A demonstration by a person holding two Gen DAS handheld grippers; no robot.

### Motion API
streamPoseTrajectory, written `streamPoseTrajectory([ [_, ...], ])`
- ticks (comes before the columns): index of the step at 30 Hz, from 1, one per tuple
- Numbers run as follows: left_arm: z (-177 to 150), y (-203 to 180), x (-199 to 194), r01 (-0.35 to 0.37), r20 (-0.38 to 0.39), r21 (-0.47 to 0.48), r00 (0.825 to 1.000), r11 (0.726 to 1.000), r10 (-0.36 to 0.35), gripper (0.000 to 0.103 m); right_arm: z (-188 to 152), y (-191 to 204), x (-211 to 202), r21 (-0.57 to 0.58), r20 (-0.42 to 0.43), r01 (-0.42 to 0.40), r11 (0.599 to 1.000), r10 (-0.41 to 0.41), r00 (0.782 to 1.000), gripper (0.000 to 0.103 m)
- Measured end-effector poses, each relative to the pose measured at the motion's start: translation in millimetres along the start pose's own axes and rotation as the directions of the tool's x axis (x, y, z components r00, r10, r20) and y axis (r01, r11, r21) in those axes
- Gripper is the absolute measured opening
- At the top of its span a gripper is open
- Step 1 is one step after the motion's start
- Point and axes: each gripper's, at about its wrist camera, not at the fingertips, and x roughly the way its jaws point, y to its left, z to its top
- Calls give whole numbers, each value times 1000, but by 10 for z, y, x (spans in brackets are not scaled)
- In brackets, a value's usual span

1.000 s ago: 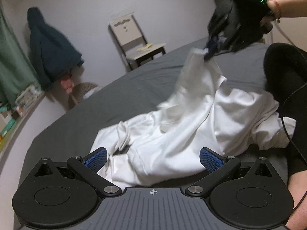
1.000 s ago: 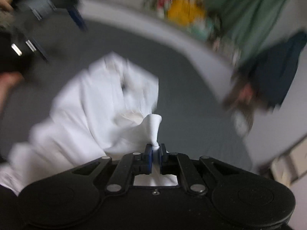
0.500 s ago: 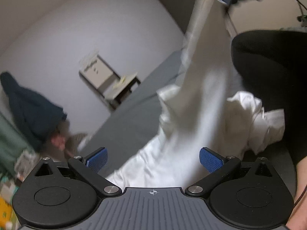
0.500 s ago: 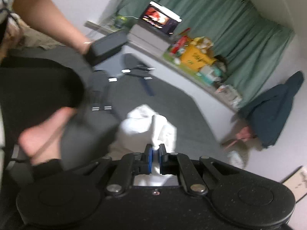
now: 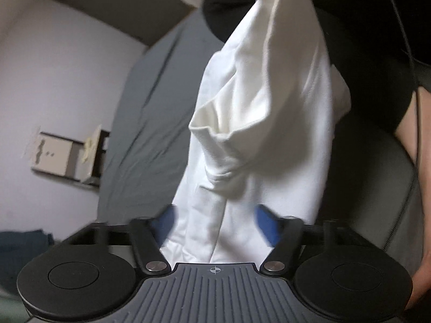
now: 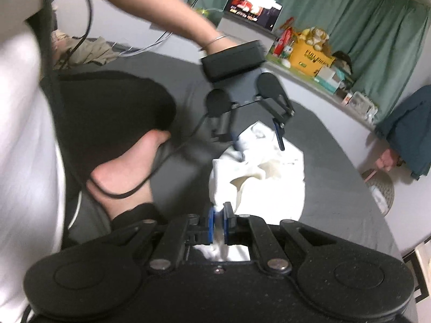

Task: Fold clothes
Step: 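Grasp the shirt edge with the left gripper while the right gripper holds another edge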

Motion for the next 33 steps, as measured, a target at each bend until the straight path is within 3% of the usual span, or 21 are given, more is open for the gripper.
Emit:
streamPoseTrajectory([
  [4, 81, 13, 29, 94, 45, 43, 994, 995, -96, 62, -83, 46, -8, 42, -15, -10, 999, 10, 1000, 7],
  [6, 120, -29, 36, 134, 47, 70, 989, 988, -138, 53, -97, 50, -7, 60, -16, -8, 998, 9, 1000, 7],
  [10, 192, -88, 82, 127, 32, 73, 991, 989, -130, 39, -103, 45, 12, 75, -16, -9, 997, 10, 1000, 7],
  [21, 324, -111, 66, 92, 20, 170, 995, 981, -96, 39, -89, 75, 61, 66, -28, -5, 998, 6, 1000, 7],
  [24, 376, -68, 57, 99, 39, 154, 994, 983, -106, 37, -80, 99, 73, 65, -31, -1, 998, 3, 1000, 7],
  [25, 395, -47, 59, 107, 39, 144, 993, 984, -114, 20, -72, 115, 78, 64, -33, 1, 998, 1, 999, 7],
  [28, 403, -12, 70, 126, 33, 114, 991, 985, -130, 7, -56, 133, 79, 65, -35, 7, 998, -5, 999, 7],
  [31, 343, 22, -25, 107, 46, 41, 993, 993, -109, 6, -57, 133, 69, 71, -34, 21, 997, -18, 999, 7],
  [33, 307, 29, -166, 43, 47, -21, 998, 999, -42, 6, -68, 118, 62, 77, -35, 42, 996, -40, 999, 7],
])
